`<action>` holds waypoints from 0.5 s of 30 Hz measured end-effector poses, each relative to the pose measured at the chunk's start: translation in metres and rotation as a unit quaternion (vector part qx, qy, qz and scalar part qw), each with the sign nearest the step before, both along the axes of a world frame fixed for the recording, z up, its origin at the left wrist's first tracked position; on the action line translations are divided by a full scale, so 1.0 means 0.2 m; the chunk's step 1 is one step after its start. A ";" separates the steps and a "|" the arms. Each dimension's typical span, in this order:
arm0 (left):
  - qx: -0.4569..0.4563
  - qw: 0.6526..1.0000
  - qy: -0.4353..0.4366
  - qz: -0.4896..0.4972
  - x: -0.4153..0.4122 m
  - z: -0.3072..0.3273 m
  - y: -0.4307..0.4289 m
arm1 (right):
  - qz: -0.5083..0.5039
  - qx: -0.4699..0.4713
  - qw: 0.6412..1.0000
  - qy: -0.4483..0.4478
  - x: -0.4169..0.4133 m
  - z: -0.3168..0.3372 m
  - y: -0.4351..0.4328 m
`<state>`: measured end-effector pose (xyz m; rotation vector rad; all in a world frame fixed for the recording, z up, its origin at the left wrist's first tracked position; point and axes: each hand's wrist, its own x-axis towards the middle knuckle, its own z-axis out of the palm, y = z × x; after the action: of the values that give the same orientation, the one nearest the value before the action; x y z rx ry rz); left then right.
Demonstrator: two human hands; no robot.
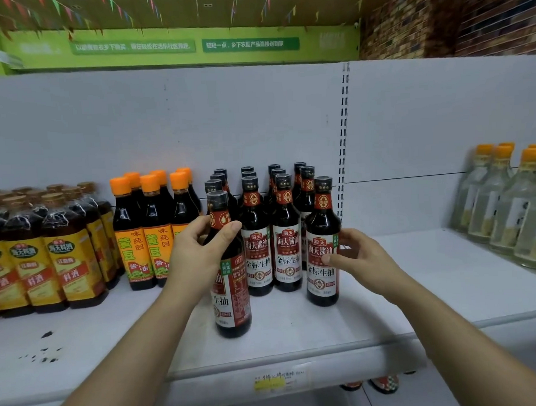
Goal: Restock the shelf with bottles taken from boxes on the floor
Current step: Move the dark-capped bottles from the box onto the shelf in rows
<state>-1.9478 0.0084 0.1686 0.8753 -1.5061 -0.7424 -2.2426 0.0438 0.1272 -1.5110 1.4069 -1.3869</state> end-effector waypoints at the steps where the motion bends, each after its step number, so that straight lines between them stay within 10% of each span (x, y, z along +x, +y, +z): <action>1: -0.001 1.000 0.004 -0.003 0.00 0.00 0.00 | 0.001 -0.001 1.000 0.000 -0.01 0.00 0.00; 15: -0.007 1.000 0.011 -0.007 -0.01 -0.01 0.00 | -0.032 -0.001 0.999 -0.036 -0.03 -0.02 -0.11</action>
<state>-1.9502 0.0091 0.1674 0.8448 -1.4983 -0.7497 -2.2487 0.0220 0.1240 -1.4134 1.4202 -1.4677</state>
